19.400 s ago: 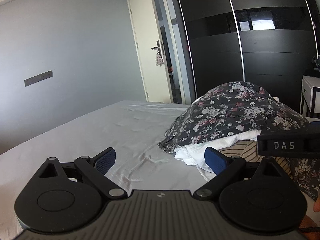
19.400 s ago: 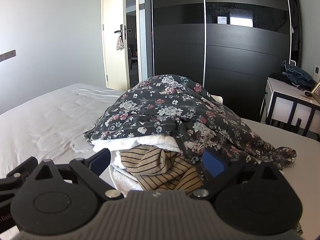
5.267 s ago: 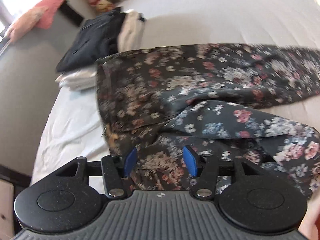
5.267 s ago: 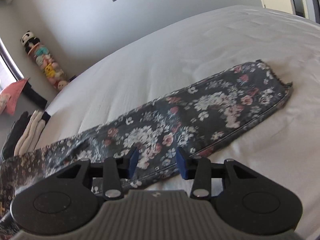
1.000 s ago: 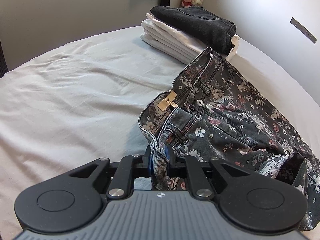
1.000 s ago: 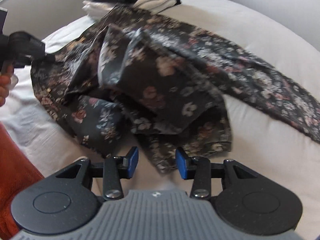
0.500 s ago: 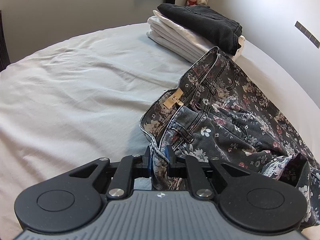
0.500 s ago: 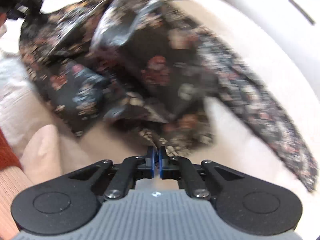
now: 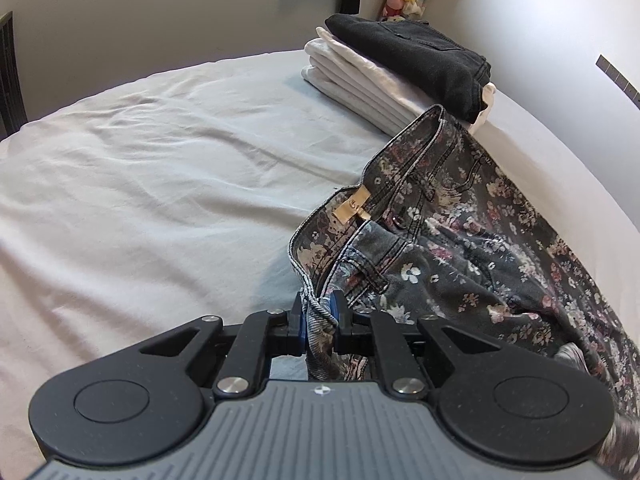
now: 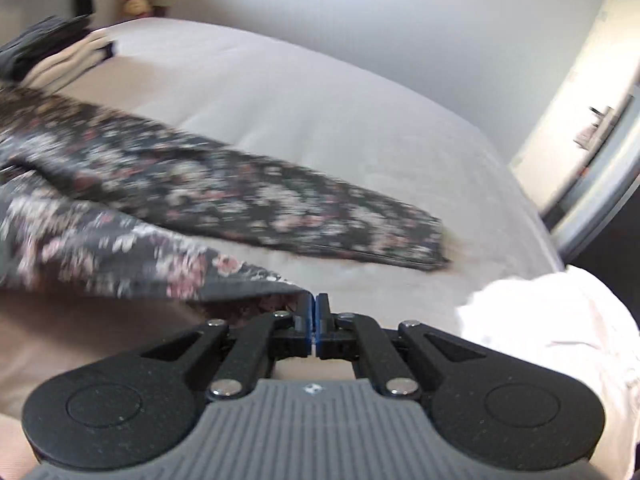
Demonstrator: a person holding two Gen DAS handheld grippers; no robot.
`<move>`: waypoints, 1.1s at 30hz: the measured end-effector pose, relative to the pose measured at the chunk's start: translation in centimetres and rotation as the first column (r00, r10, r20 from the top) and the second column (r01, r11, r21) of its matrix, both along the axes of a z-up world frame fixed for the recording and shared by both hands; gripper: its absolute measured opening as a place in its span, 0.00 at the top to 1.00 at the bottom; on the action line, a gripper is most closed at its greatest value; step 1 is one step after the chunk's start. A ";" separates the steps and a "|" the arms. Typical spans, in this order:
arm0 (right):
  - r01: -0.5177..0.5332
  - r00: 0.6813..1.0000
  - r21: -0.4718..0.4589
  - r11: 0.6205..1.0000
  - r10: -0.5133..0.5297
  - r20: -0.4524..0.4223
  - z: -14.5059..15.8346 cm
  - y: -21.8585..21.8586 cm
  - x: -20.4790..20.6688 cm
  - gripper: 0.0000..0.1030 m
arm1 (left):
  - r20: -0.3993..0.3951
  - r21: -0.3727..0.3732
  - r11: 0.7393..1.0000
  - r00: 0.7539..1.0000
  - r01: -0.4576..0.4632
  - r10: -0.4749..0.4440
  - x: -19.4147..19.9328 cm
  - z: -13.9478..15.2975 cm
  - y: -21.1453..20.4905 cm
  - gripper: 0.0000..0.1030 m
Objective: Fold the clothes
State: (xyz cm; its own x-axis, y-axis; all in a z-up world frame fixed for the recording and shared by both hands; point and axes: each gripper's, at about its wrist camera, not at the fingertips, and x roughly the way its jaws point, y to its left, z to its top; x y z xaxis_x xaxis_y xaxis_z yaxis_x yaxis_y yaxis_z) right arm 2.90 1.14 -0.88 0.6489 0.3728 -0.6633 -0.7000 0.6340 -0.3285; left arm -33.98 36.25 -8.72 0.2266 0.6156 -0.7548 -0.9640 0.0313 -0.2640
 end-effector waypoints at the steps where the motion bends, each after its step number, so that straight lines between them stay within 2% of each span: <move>1: 0.026 1.000 0.005 1.000 -0.026 0.014 0.3 -0.7 0.9 0.99 | 0.012 0.003 1.000 1.000 -0.001 0.001 -0.1 0.4 -0.1 0.88; 7: 0.177 0.978 0.031 0.984 -0.180 0.106 2.7 -5.1 5.0 0.99 | 0.032 0.020 0.999 0.999 0.038 -0.039 -1.6 4.0 0.5 0.89; 10: 0.261 0.954 0.053 0.964 -0.266 0.140 3.6 -7.8 6.9 0.99 | 0.005 0.013 0.999 0.999 0.046 -0.046 -2.8 5.4 1.1 0.89; 12: 0.310 0.941 0.063 0.949 -0.316 0.125 3.8 -9.7 7.9 0.99 | -0.004 -0.005 0.999 0.999 0.054 -0.054 -3.5 5.9 1.5 0.89; 14: 0.365 0.921 0.061 0.929 -0.370 0.121 3.5 -11.8 8.5 1.00 | -0.049 -0.001 0.998 0.997 0.062 -0.062 -4.0 6.4 1.7 0.89; 16: 0.414 0.894 0.052 0.909 -0.417 0.161 3.0 -13.6 8.9 1.00 | -0.093 0.007 0.998 0.994 0.065 -0.064 -4.3 6.8 2.0 0.89; 18: 0.453 0.879 0.062 0.889 -0.457 0.133 2.4 -15.4 9.8 1.00 | -0.124 -0.032 0.996 0.989 0.081 -0.084 -4.2 6.1 2.7 0.89; 21: 0.478 0.878 0.059 0.876 -0.479 0.006 1.0 -17.2 11.0 1.00 | -0.193 -0.092 0.990 0.973 0.109 -0.125 -3.6 4.6 3.5 0.88; 24: 0.432 0.901 0.044 0.901 -0.429 -0.061 -0.1 -17.1 10.6 1.00 | -0.257 -0.139 0.978 0.949 0.153 -0.184 -3.0 3.3 3.5 0.85; 26: 0.396 0.916 0.031 0.918 -0.393 -0.086 -0.8 -16.3 10.3 0.99 | -0.287 -0.151 0.974 0.935 0.171 -0.208 -2.9 3.3 3.3 0.78; 30: 0.365 0.925 0.054 0.930 -0.355 -0.135 -1.4 -14.8 10.5 0.95 | -0.350 -0.162 0.961 0.897 0.224 -0.268 -2.6 4.2 3.4 0.76; 33: 0.356 0.923 0.096 0.930 -0.334 -0.188 -1.8 -13.5 11.1 0.95 | -0.347 -0.134 0.954 0.889 0.269 -0.300 -2.1 5.4 3.7 0.69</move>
State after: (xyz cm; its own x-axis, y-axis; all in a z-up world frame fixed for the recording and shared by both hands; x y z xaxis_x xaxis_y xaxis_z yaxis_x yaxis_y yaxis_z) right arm 13.97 -12.40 -2.67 0.6373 0.2327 -0.7347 -0.4676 0.8745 -0.1286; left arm -36.06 39.99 -3.30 0.0868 0.4994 -0.8620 -0.9464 0.3116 0.0852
